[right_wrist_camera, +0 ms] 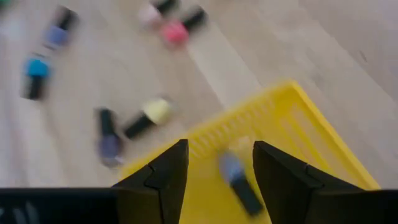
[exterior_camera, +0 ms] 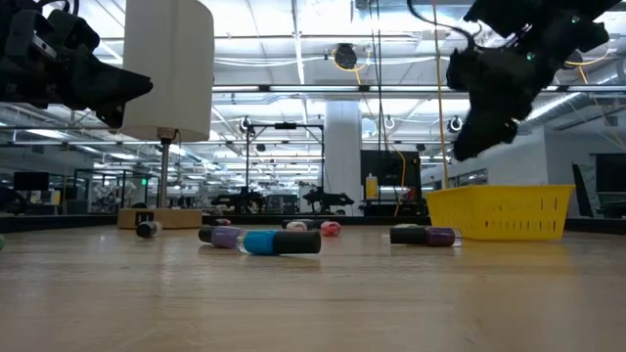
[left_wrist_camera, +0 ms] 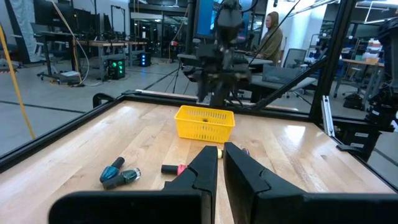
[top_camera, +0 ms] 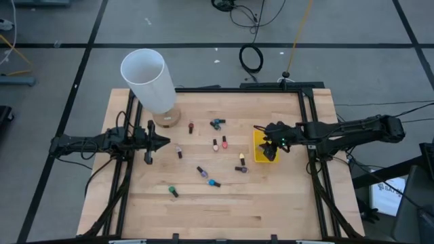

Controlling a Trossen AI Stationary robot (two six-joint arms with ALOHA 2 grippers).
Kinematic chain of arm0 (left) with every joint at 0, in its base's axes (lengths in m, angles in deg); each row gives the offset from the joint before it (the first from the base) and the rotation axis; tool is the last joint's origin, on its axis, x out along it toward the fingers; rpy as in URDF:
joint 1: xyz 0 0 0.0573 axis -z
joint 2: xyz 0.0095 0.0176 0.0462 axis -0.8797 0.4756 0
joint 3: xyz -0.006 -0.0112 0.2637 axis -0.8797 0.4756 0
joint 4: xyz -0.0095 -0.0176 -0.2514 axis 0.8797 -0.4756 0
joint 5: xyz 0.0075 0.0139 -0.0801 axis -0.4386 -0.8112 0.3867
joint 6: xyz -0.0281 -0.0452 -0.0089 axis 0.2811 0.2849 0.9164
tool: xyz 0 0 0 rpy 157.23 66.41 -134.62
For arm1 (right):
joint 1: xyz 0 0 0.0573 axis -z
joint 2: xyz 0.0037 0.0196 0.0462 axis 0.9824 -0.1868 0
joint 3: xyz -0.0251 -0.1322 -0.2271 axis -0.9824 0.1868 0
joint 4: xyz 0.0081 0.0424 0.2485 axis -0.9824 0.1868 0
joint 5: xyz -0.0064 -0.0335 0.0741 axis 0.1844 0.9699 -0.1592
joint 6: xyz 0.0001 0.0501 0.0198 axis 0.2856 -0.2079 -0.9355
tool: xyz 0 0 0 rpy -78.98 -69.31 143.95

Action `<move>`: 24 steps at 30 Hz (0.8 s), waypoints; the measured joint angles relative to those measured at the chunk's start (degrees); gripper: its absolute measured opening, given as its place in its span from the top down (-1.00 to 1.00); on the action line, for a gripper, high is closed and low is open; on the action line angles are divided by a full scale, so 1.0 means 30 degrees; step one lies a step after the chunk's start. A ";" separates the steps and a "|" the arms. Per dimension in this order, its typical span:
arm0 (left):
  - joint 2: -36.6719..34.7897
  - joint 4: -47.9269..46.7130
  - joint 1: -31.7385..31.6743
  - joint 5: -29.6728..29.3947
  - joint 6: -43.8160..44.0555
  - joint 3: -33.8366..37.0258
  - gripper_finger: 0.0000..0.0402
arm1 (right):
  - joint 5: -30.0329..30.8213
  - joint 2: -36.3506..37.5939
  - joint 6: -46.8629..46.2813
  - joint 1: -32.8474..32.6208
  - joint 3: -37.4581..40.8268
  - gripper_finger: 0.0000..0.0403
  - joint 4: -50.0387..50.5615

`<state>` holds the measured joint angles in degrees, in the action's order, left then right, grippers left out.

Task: Pick & Place Nail Polish
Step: Put the green nail polish into the yellow bin

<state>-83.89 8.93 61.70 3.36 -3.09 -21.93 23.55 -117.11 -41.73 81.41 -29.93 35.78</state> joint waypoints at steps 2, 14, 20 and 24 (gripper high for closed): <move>0.0000 0.0007 -0.0001 -0.0004 0.0000 0.0000 0.87 | -0.1049 0.0411 0.0495 -0.0008 0.0000 0.19 -0.0991; 0.0000 0.0000 0.0000 0.0003 0.0000 0.0006 0.87 | -0.2680 0.1332 0.5745 -0.3970 0.0000 0.34 -0.5646; 0.0000 0.0000 0.0000 0.0004 0.0000 0.0000 0.87 | -0.2555 0.1325 0.7362 -0.6084 0.0001 0.41 -0.5968; 0.0000 0.0000 -0.0004 0.0004 0.0000 0.0000 0.87 | -0.2626 0.1360 0.8024 -0.7253 0.1061 0.49 -0.9374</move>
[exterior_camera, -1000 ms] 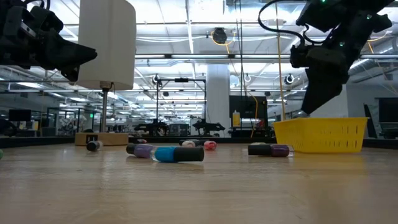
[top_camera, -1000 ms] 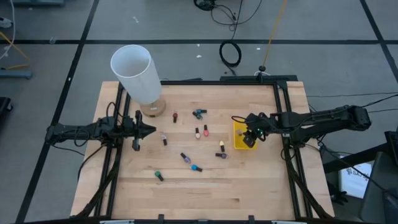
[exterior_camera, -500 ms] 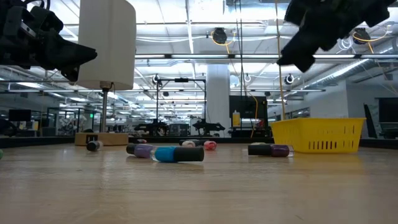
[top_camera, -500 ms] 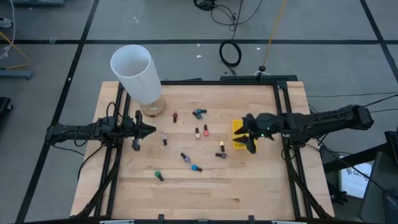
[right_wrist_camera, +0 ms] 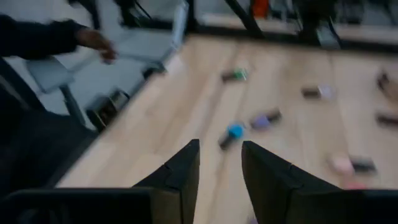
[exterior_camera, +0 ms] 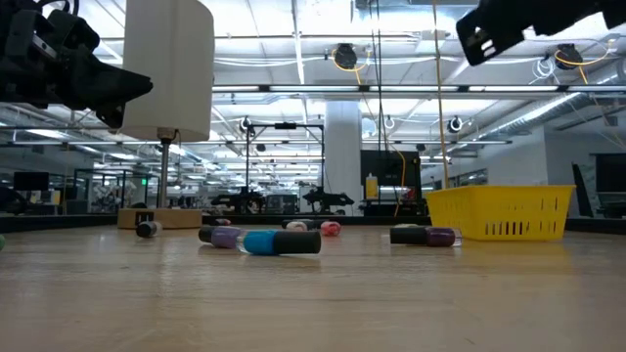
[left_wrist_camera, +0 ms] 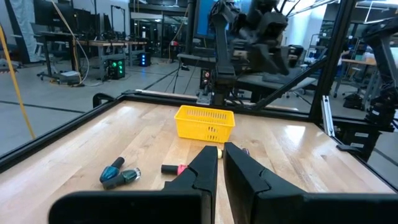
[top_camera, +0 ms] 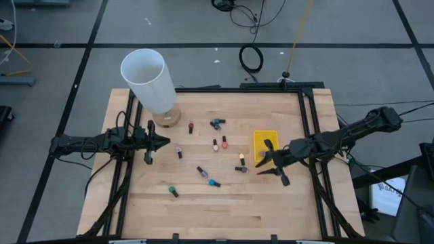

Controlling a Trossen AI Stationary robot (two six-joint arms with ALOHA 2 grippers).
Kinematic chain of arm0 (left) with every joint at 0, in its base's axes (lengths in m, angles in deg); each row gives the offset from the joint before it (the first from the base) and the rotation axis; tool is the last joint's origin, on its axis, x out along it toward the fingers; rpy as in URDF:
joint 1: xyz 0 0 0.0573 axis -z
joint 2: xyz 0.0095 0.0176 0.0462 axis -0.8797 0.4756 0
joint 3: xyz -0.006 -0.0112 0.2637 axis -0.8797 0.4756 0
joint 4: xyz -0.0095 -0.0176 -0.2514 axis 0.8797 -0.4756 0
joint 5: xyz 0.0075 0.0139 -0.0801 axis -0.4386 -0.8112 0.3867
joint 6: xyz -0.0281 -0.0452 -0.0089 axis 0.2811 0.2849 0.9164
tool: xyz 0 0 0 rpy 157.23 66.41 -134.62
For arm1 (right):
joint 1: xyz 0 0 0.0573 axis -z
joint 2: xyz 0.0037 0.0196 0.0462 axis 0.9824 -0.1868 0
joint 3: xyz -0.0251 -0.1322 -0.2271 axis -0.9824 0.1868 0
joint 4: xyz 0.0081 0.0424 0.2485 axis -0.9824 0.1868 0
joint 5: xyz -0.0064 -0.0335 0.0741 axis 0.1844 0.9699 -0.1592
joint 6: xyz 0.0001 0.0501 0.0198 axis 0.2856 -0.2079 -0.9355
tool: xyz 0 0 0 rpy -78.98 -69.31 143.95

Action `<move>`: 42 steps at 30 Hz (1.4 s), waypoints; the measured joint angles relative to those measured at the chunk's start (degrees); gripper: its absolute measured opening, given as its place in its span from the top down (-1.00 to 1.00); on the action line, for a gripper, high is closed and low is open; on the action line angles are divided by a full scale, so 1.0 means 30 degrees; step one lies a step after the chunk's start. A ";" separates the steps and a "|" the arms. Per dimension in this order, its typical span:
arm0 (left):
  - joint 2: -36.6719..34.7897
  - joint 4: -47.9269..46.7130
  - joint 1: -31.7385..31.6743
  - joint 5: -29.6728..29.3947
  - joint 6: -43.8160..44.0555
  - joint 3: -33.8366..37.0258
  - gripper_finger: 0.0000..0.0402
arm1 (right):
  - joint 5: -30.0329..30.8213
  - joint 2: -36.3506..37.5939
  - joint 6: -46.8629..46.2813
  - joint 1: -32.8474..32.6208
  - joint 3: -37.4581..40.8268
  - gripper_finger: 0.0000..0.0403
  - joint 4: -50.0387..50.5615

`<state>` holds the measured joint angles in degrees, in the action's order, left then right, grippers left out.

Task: Pick & Place Nail Polish
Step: Put the green nail polish into the yellow bin

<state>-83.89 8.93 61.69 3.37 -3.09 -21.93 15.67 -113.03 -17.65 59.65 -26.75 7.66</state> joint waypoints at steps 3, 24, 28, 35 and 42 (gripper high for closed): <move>0.0000 0.0004 -0.0003 -0.0003 0.0000 0.0001 0.87 | -0.0030 0.0417 0.0176 -0.0738 0.1515 0.58 -0.2433; 0.0000 0.2993 -0.0001 0.0000 0.0969 0.0000 0.87 | 0.2032 0.3758 0.0236 -0.0579 0.8320 0.95 -1.3049; 0.0000 0.2885 0.0000 0.0110 0.0989 0.0000 0.87 | 0.2593 0.3754 0.0240 -0.0579 0.8367 0.95 -1.3107; 0.0010 0.1755 0.0004 -0.0405 0.3318 -0.0011 0.87 | 0.2612 0.3754 -0.0140 -0.0586 0.8367 0.95 -1.3107; 0.2929 -0.4166 0.0785 -0.0898 0.4344 -0.2424 0.87 | 0.3226 0.3754 0.0374 -0.0587 0.8367 0.95 -1.3107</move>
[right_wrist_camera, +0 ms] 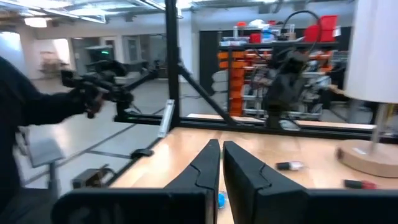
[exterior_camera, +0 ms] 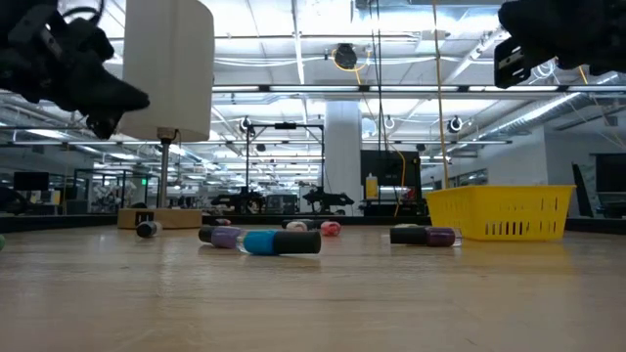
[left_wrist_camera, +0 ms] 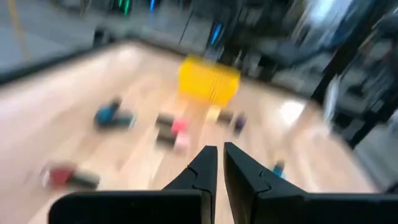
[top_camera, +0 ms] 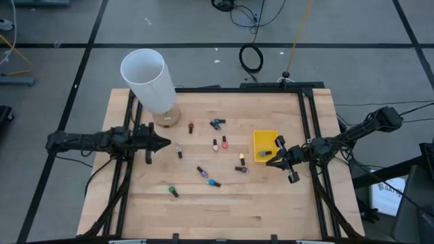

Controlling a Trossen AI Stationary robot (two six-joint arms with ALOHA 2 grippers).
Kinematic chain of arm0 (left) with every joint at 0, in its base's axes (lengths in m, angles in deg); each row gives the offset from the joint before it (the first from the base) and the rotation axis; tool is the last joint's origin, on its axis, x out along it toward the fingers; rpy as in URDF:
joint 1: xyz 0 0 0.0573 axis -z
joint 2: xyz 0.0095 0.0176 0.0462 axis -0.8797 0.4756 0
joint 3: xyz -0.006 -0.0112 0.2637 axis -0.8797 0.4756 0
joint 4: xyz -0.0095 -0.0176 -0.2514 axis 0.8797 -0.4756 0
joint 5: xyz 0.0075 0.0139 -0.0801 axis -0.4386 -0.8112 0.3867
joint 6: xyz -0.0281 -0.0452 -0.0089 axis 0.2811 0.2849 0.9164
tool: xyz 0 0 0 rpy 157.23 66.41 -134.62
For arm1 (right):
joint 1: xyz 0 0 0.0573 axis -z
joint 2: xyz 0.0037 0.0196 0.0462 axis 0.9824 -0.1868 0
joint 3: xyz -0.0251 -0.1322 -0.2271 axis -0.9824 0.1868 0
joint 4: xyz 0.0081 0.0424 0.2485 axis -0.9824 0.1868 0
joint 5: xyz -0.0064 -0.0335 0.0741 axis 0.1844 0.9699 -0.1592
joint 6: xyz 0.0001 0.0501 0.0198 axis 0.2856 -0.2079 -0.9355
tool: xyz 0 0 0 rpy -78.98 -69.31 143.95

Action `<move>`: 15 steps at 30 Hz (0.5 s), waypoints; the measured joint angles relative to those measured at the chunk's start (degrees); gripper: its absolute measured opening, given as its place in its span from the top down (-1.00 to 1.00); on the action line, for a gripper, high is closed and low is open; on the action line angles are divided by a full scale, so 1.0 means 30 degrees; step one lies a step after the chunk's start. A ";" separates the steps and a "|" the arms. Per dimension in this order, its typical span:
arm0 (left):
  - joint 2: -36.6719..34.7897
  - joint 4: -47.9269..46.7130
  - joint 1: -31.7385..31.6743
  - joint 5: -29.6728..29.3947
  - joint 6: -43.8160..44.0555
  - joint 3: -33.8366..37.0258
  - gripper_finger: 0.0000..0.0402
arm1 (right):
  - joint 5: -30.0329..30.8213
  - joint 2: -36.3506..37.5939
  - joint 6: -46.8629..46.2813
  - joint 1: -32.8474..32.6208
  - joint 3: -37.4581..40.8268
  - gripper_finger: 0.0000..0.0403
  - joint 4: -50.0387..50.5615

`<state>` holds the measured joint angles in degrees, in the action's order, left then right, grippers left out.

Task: Pick & Place Nail Polish
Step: Put the green nail polish into the yellow bin

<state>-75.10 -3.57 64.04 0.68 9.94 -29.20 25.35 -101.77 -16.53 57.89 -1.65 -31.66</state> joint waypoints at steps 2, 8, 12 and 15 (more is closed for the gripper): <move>0.1842 -0.1204 0.0527 -0.0040 0.0348 -0.0917 0.87 | 0.0952 0.0000 0.0062 0.0000 0.0000 0.95 0.0000; 0.8563 -0.1359 0.2647 0.0271 0.3472 -0.4463 0.77 | 0.1785 0.0000 0.0201 0.0008 0.0000 0.94 0.0011; 1.2904 -0.1342 0.4305 0.0337 0.3514 -0.7352 0.49 | 0.1771 0.0000 0.0201 0.0008 0.0000 0.94 0.0016; 1.5561 -0.1371 0.5402 0.1149 0.0987 -0.8901 0.25 | 0.1764 0.0000 0.0074 0.0008 0.0000 0.94 0.0022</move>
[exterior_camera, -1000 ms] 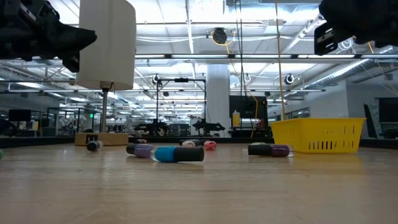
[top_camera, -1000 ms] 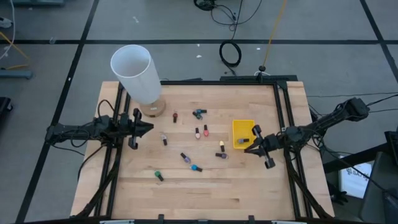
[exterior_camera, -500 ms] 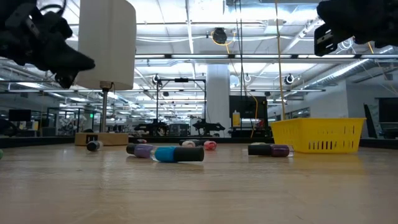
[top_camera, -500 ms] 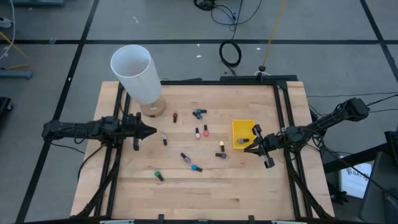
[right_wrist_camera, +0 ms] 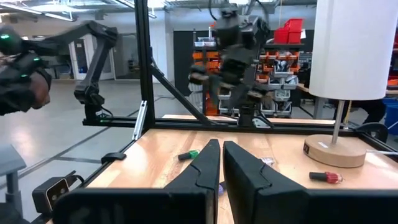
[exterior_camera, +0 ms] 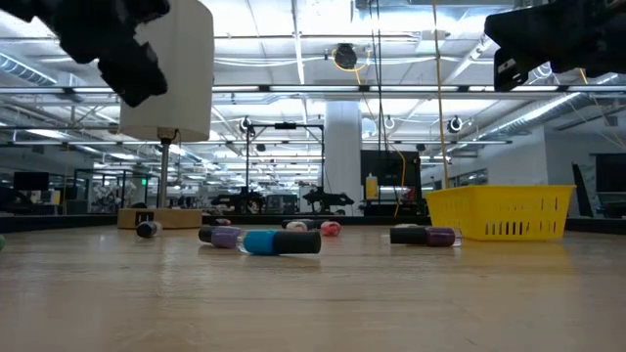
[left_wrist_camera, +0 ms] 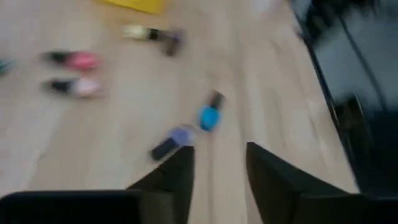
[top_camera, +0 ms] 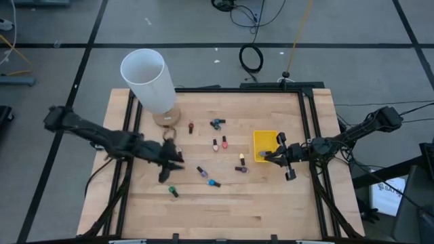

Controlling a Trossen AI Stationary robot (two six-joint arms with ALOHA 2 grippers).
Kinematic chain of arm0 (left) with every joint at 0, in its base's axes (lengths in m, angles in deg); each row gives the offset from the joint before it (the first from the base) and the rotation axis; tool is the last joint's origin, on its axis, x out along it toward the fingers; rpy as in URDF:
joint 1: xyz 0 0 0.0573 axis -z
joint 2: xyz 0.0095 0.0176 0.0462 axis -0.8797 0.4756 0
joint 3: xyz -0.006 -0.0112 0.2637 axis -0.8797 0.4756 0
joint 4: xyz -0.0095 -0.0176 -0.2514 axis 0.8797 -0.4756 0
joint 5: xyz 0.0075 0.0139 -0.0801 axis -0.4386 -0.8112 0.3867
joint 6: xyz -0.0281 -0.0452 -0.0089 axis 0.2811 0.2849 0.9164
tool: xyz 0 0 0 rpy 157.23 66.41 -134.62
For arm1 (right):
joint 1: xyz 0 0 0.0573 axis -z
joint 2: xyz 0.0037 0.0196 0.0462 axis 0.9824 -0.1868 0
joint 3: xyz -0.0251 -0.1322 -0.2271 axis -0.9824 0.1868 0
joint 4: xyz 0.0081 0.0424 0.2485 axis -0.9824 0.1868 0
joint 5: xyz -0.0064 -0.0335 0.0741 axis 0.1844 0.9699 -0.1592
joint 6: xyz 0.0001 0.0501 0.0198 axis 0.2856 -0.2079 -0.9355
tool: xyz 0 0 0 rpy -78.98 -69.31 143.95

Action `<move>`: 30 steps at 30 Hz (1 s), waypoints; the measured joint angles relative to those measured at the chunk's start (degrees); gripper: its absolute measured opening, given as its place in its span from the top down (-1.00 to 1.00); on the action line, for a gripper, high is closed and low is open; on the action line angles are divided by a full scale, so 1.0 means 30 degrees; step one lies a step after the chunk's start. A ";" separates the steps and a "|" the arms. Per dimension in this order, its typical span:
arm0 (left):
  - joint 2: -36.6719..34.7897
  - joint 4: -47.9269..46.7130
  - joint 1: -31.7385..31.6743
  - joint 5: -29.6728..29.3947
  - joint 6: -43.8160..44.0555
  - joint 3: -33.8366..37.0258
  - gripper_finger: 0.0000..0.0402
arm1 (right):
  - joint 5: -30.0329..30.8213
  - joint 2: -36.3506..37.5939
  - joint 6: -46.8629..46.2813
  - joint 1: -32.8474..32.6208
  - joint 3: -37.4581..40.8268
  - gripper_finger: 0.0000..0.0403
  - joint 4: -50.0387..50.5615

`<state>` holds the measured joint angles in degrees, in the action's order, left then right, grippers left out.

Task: Pick & Place Nail Polish
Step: Put the green nail polish into the yellow bin

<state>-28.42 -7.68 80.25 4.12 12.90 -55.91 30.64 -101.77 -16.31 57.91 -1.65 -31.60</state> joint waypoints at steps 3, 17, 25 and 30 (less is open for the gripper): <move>0.1842 -0.0497 0.1083 0.2655 -0.4036 -0.0769 0.09 | -0.0001 0.0000 -0.0053 0.0000 0.0000 0.94 0.0013; 0.6659 0.1324 0.4892 0.4275 -0.4062 -0.1046 0.05 | -0.0008 -0.0007 0.0043 0.0000 0.0000 0.94 0.0138; 0.7709 -0.0352 0.5969 -0.0012 -0.6800 -0.1046 0.05 | 0.0021 -0.0007 0.0046 0.0000 -0.0007 0.94 0.0138; 0.8341 -0.0646 0.6006 -0.0530 -0.7739 -0.1066 0.05 | 0.0043 -0.0007 0.0020 0.0000 -0.0007 0.95 0.0138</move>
<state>-3.39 -9.62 98.27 2.53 -10.31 -59.11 30.77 -101.79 -16.25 57.91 -1.67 -31.18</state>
